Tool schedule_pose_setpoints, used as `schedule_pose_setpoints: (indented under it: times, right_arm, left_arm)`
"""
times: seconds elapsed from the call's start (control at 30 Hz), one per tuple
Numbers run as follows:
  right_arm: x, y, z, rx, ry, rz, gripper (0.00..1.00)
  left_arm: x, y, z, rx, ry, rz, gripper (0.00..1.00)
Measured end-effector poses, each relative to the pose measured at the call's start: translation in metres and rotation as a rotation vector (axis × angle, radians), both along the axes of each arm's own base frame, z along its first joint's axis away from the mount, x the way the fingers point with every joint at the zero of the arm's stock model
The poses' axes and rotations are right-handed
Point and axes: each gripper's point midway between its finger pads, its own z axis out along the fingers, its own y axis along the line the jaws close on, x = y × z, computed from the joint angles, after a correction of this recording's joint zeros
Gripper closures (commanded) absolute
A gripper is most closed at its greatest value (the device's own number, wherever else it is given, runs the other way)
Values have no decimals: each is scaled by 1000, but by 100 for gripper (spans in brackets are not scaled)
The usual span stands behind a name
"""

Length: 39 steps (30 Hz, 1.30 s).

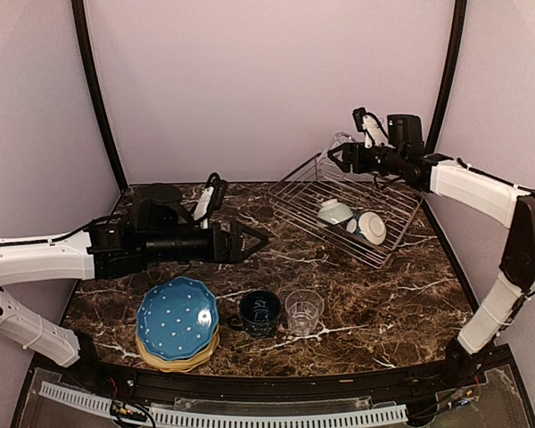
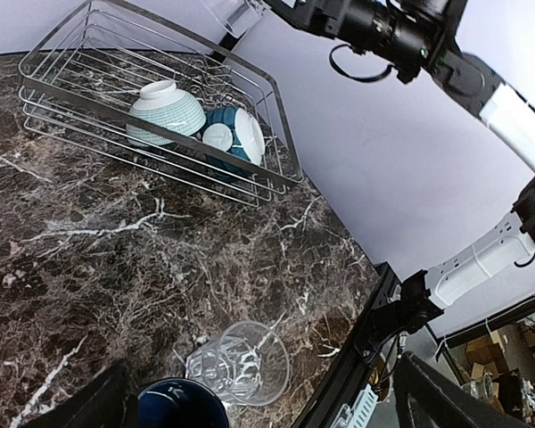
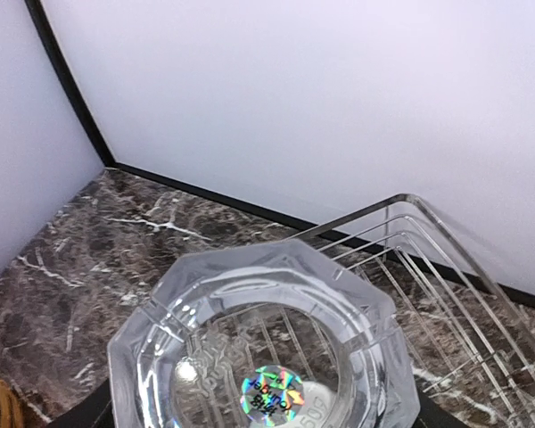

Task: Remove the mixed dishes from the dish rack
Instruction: Grab the cup from the dish rack, then pass from the right arm to the left

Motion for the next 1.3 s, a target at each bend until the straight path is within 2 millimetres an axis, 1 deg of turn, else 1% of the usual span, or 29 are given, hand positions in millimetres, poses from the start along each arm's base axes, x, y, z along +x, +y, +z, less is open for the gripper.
schedule_pose_setpoints:
  times: [0.07,0.1,0.13,0.27,0.3,0.37,0.47,0.53,0.63,0.67,0.77,0.83,0.87,0.9,0.97,1.07,1.3]
  right_arm:
    - [-26,0,5,69,-16,43,54]
    - [-41,1,1,108,-9,72,54]
    - [-59,2,-7,154,8,107,54]
    - [-109,11,-40,294,119,235,54]
    - [-119,13,-46,326,146,259,54]
    - [-137,16,-53,390,188,298,54]
    - [-161,21,-53,488,217,360,54]
    - [-177,28,-51,545,228,413,54]
    - [-197,40,-45,599,236,489,55]
    - [-203,45,-42,612,234,514,55]
    - [-215,58,-32,643,222,575,55]
    - [-220,64,-30,654,220,601,55]
    - [-224,68,-29,659,220,616,56]
    - [-225,70,-30,661,222,623,56]
    - [-229,76,-30,666,224,640,56]
    - [-232,80,-27,683,208,659,58]
    - [-231,77,-24,698,190,649,58]
  left_arm:
    - [0,-2,1,-15,3,-3,2]
    - [0,-3,1,-24,7,-6,2]
    - [0,-5,1,-34,11,-9,2]
    - [0,-18,-3,-78,43,-38,6]
    - [0,-22,-5,-89,55,-46,7]
    - [0,-30,-11,-120,87,-65,9]
    - [-2,-43,-22,-189,149,-95,11]
    - [-2,-52,-29,-243,199,-109,13]
    - [3,-69,-30,-359,265,-132,17]
    - [3,-74,-31,-387,284,-140,20]
    - [8,-89,-29,-492,331,-175,23]
    - [10,-96,-28,-546,357,-192,24]
    - [11,-97,-27,-567,370,-196,27]
    - [11,-98,-26,-585,374,-200,31]
    - [12,-98,-21,-611,379,-203,35]
    - [14,-96,-15,-639,375,-207,36]
    - [14,-95,-6,-673,364,-210,37]
